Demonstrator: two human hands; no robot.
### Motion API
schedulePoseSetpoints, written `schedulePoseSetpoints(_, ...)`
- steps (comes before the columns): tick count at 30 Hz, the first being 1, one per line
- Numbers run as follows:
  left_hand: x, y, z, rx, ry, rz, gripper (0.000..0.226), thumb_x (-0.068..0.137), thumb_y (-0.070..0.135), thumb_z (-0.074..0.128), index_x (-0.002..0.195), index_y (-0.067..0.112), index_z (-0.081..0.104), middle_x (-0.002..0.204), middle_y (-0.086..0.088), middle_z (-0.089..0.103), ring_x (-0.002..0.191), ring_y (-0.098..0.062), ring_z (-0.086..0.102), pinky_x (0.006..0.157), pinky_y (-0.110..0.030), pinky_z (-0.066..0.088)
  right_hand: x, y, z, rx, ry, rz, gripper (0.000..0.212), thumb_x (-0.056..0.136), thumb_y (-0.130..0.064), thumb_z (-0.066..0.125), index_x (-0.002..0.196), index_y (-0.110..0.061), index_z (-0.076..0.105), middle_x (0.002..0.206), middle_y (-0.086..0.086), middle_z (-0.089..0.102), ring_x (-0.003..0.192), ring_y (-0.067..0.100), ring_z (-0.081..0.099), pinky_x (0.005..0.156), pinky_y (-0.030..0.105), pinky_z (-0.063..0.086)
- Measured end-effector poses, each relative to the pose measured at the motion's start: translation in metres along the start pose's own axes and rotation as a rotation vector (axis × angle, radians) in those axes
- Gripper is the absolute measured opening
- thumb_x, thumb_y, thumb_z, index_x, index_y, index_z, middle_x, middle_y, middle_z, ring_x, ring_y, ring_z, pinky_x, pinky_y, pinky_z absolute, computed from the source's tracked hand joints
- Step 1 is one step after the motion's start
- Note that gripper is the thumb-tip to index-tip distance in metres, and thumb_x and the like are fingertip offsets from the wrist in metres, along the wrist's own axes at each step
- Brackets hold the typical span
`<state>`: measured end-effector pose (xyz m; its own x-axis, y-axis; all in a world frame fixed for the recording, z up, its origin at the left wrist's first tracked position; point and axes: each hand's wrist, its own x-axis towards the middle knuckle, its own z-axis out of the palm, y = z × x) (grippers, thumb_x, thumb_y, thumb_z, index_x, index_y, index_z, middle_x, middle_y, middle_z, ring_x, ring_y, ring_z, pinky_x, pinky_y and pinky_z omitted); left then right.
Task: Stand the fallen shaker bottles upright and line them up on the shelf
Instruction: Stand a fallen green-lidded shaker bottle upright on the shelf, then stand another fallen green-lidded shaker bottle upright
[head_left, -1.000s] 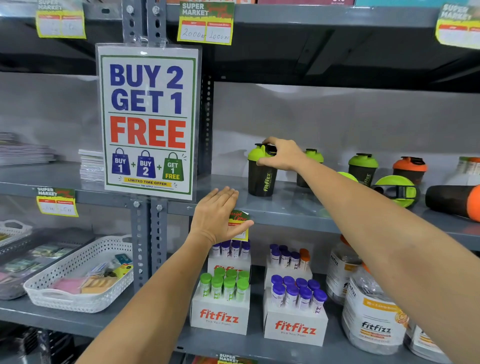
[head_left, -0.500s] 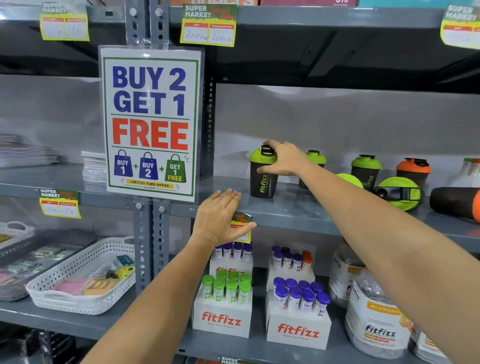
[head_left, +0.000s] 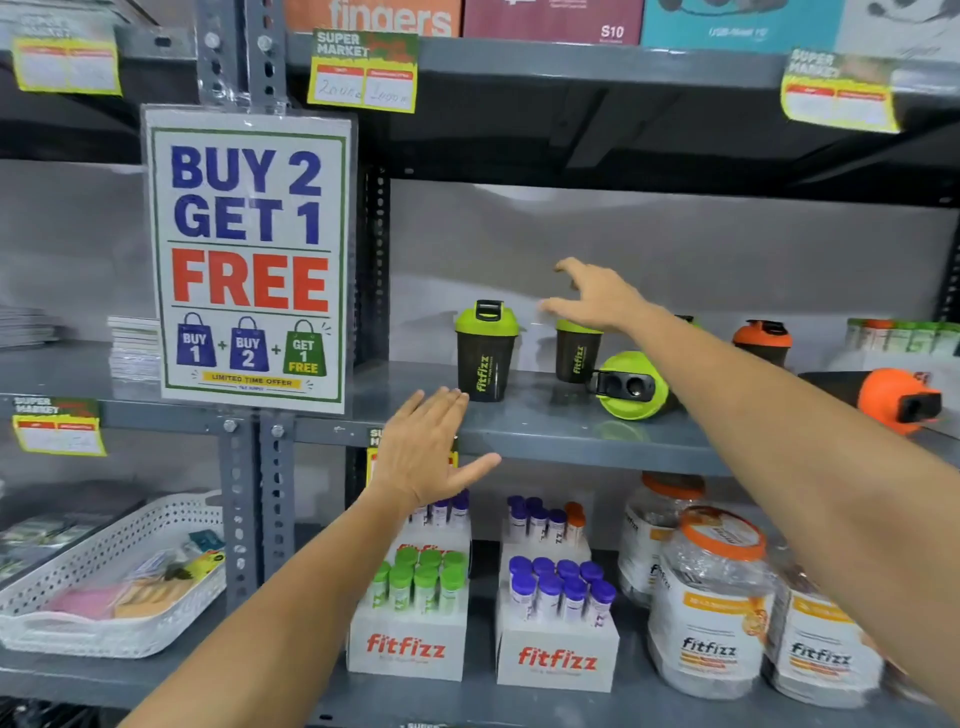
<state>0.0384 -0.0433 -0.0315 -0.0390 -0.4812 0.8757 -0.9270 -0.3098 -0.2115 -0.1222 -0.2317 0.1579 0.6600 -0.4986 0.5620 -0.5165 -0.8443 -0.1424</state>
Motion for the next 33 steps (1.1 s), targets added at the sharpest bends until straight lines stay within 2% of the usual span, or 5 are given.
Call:
schedulePoseSetpoints(7, 0.048, 0.093, 0.003, -0.082, 0.000, 0.040, 0.084, 0.084, 0.070, 0.038, 0.129, 0.002, 0.057, 0.132, -0.012, 0.060, 0.128, -0.025, 0.051, 0.111, -0.044, 0.035, -0.020, 0.069, -0.047, -0.085, -0.136, 0.030, 0.050, 0.088, -0.024, 0.056, 0.135, -0.011, 0.044, 0.128, 0.021, 0.054, 0.118, 0.036, 0.051, 0.094, 0.039, 0.040)
schedulePoseSetpoints(12, 0.056, 0.122, 0.018, -0.034, -0.110, 0.024, 0.089, 0.085, 0.073, 0.027, 0.135, 0.003, 0.051, 0.138, -0.012, 0.054, 0.134, -0.024, 0.044, 0.114, -0.044, 0.029, -0.043, 0.104, -0.046, -0.265, -0.362, 0.064, 0.067, 0.078, -0.016, 0.064, 0.140, -0.017, 0.038, 0.139, 0.017, 0.048, 0.120, 0.033, 0.050, 0.096, 0.036, 0.042)
schedulePoseSetpoints(19, 0.049, 0.126, 0.035, -0.004, 0.005, 0.013, 0.081, 0.084, 0.069, 0.035, 0.120, 0.002, 0.065, 0.121, -0.012, 0.067, 0.119, -0.025, 0.059, 0.102, -0.043, 0.045, -0.052, 0.112, -0.019, -0.278, -0.503, -0.073, 0.086, 0.066, -0.018, 0.076, 0.140, -0.023, 0.033, 0.133, 0.011, 0.053, 0.113, 0.030, 0.054, 0.094, 0.042, 0.047)
schedulePoseSetpoints(26, 0.047, 0.129, 0.037, -0.040, 0.144, 0.002, 0.075, 0.080, 0.066, 0.046, 0.110, 0.001, 0.070, 0.110, -0.012, 0.072, 0.110, -0.026, 0.065, 0.095, -0.041, 0.049, -0.047, 0.117, -0.005, -0.304, -0.403, -0.182, 0.086, 0.055, -0.033, 0.084, 0.131, -0.024, 0.044, 0.123, 0.005, 0.061, 0.111, 0.029, 0.055, 0.089, 0.038, 0.048)
schedulePoseSetpoints(33, 0.046, 0.129, 0.039, -0.014, 0.160, 0.000, 0.075, 0.080, 0.067, 0.047, 0.108, 0.002, 0.071, 0.109, -0.011, 0.072, 0.109, -0.025, 0.065, 0.095, -0.041, 0.049, -0.038, 0.103, 0.010, -0.119, -0.148, 0.012, 0.079, 0.047, -0.058, 0.082, 0.113, -0.023, 0.055, 0.120, 0.001, 0.065, 0.111, 0.029, 0.058, 0.082, 0.038, 0.051)
